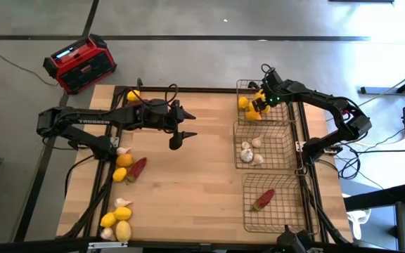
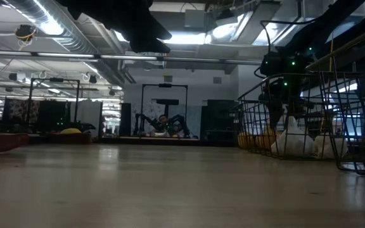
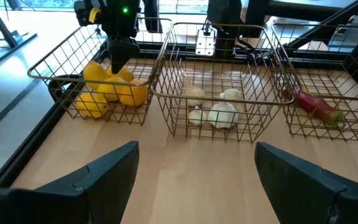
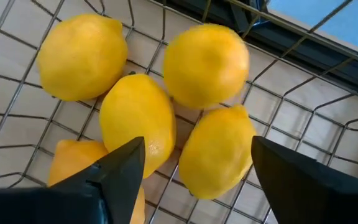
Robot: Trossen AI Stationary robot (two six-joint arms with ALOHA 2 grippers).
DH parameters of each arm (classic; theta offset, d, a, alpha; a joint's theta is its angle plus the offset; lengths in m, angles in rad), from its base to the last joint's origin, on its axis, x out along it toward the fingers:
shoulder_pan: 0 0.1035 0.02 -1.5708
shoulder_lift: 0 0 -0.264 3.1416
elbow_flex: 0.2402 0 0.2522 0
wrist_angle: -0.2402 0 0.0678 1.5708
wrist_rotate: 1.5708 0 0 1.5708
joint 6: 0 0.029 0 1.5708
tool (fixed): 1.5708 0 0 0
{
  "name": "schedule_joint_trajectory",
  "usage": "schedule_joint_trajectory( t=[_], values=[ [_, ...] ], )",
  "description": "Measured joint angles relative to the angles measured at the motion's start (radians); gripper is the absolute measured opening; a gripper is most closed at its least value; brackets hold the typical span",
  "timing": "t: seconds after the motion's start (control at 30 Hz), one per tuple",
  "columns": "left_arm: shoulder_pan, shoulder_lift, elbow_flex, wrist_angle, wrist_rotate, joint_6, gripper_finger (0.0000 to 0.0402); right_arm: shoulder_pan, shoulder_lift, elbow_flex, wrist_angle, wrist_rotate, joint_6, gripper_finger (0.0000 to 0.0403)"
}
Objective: Sort produce into baskets
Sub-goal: Put the yellow lemon into the top wire basket
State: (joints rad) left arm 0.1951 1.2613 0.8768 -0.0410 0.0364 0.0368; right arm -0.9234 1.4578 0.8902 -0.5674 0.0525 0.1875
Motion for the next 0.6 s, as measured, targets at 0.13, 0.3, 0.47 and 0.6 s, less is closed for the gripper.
schedule_joint_trajectory(
  t=[0.13,0.3,0.47,0.6],
  values=[
    [0.0,0.0,0.0,0.0,0.0,0.0,0.0317,0.001,-0.002,0.0,0.0,0.0,-0.014,0.0289],
    [0.0,0.0,0.0,0.0,0.0,0.0,0.0317,0.001,-0.07,0.0,-0.006,0.0,-0.035,0.0281],
    [0.0,0.0,0.0,0.0,0.0,-0.009,0.0317,0.019,-0.207,0.0,-0.007,-0.003,-0.034,0.0278],
    [0.0,0.0,0.0,0.0,0.0,-0.012,0.0317,0.089,-0.322,0.0,-0.001,-0.009,-0.016,0.0278]
  ],
)
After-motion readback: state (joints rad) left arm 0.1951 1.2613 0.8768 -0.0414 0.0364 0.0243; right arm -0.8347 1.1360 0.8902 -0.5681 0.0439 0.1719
